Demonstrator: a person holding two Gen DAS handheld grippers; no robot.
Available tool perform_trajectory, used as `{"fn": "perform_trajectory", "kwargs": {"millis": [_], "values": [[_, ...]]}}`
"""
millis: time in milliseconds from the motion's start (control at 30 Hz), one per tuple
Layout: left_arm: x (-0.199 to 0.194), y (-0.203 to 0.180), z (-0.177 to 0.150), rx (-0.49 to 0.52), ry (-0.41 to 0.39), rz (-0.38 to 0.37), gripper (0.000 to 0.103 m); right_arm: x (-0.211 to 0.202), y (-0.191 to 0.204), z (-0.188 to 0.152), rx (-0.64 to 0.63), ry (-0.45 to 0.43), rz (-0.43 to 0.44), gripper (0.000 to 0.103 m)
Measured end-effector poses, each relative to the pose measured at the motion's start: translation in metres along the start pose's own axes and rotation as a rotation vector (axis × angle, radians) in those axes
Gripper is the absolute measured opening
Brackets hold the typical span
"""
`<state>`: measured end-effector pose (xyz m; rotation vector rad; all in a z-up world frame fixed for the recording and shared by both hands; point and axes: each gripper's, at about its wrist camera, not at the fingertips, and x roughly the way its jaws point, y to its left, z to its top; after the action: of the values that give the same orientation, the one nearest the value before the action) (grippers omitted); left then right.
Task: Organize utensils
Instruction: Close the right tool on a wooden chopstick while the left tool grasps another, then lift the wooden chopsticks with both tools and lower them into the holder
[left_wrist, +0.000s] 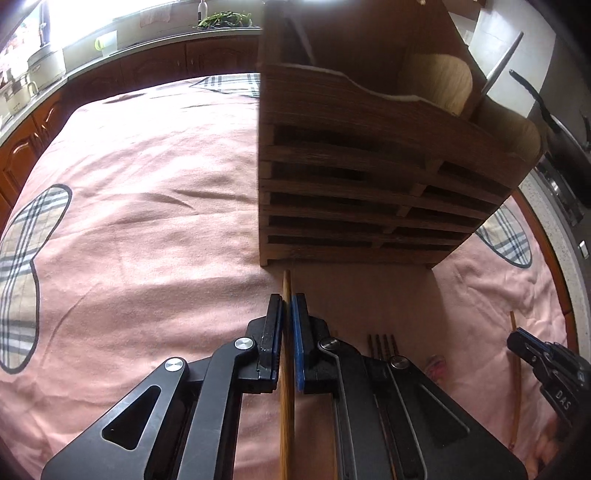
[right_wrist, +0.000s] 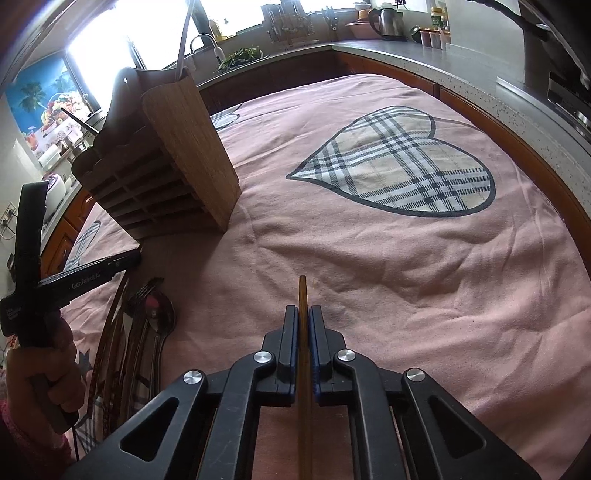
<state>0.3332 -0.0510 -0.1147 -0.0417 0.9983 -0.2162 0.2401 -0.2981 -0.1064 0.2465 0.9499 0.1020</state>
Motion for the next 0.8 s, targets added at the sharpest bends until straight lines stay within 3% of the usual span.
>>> {"fn": "perform_trajectory", "kwargs": {"millis": [300,567,800], "values": [[-0.054,0.031,-0.010,-0.090,-0.059,-0.081,0.005,-0.022,0.017,0.003,-0.019,-0.032,0.068,0.005],[-0.106,0.047,-0.016,-0.097,-0.126,-0.103,0.005,-0.041,0.030,0.005,-0.044,-0.069,0.090,0.005],[-0.129,0.043,-0.031,-0.101,-0.163,-0.113,0.005,-0.057,0.039,0.004,-0.060,-0.101,0.101,0.005]]}}
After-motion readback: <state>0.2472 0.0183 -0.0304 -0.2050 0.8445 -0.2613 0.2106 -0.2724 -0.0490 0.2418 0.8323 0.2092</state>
